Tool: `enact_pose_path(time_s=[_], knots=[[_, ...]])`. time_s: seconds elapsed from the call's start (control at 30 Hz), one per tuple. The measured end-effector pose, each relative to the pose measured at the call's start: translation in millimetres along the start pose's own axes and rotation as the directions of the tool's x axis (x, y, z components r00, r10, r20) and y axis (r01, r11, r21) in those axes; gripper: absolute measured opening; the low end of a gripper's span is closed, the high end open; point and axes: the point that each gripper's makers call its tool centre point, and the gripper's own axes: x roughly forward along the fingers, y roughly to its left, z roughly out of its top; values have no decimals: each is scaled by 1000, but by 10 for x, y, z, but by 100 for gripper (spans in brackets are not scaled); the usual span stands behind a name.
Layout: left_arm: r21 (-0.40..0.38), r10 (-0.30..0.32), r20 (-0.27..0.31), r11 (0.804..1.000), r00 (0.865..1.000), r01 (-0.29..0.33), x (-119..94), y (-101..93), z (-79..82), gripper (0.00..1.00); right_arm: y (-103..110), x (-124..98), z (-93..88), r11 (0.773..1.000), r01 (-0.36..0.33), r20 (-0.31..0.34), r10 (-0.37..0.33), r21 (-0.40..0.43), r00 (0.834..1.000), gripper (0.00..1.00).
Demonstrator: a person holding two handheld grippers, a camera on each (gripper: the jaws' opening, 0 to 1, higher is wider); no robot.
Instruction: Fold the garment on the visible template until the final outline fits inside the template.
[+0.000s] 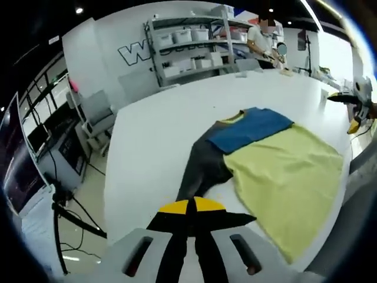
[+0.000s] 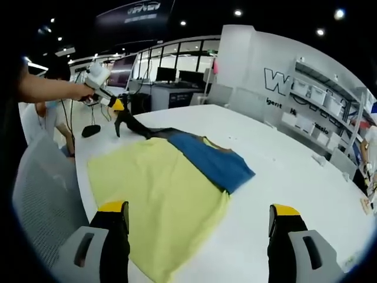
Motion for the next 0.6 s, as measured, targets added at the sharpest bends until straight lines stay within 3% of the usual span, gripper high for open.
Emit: enact_pose_path(time_s=[0.17,0.6], knots=[[10,-7,25,1000,1000,7,-29,-15,219,4,17,-23,-3,1000,2,2,-2,4,1000,99],[-63,-44,105,997,993,51,-23,-104,738,4,7,-81,-46,1000,20,-2,-20,17,1000,99]])
